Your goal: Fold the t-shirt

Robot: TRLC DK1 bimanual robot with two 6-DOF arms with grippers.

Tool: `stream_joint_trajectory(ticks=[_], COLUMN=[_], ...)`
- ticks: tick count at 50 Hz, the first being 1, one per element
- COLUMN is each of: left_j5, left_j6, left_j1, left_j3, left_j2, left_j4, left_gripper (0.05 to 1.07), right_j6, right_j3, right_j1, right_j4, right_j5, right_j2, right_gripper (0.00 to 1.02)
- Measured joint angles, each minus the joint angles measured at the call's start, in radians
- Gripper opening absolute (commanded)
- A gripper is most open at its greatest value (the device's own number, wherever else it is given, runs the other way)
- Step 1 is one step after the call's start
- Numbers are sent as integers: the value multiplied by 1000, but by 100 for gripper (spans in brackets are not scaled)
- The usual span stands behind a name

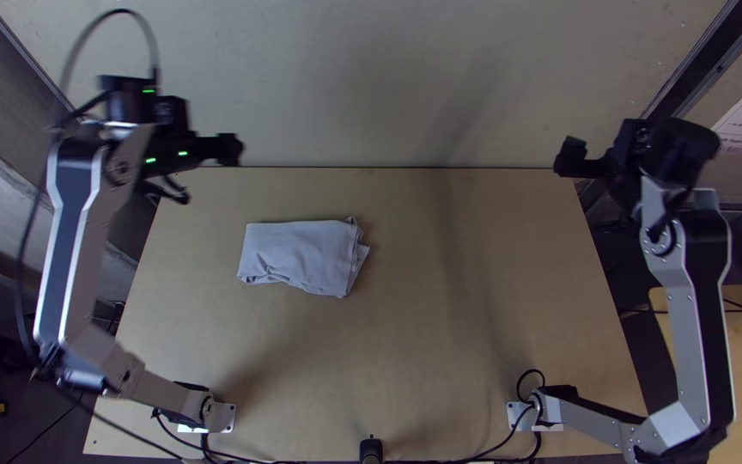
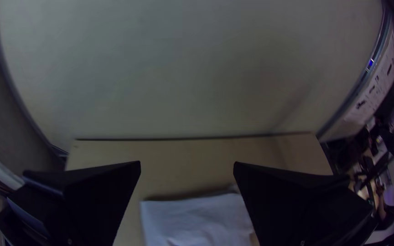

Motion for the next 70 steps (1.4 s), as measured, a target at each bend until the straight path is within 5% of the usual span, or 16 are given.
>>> stream_joint_trajectory(ticks=[12,26,48,64,70], left_j5=[12,8,-60,-60,-60], left_j6=[53,45,31,61,112], left_j1=[182,232,259,284,286], left_j3=[-346,-854,-1467,-1728,-1860], left_j2=[-326,-777,-1389,-1515,-1516], left_j4=[280,648,937,1151,1370], left_gripper=[103,102,101,102,102], right_j6=[-18,-74,-118,-117,-113], right_j3=[-87,-426,-893,-1220,-1327], right_j1=[0,25,66,68,74], right_j4=[210,452,495,612,649], right_j5=[27,26,26,26,25], right_j2=[-225,-581,-1055,-1244,-1254], right_gripper=[99,99,99,99,99])
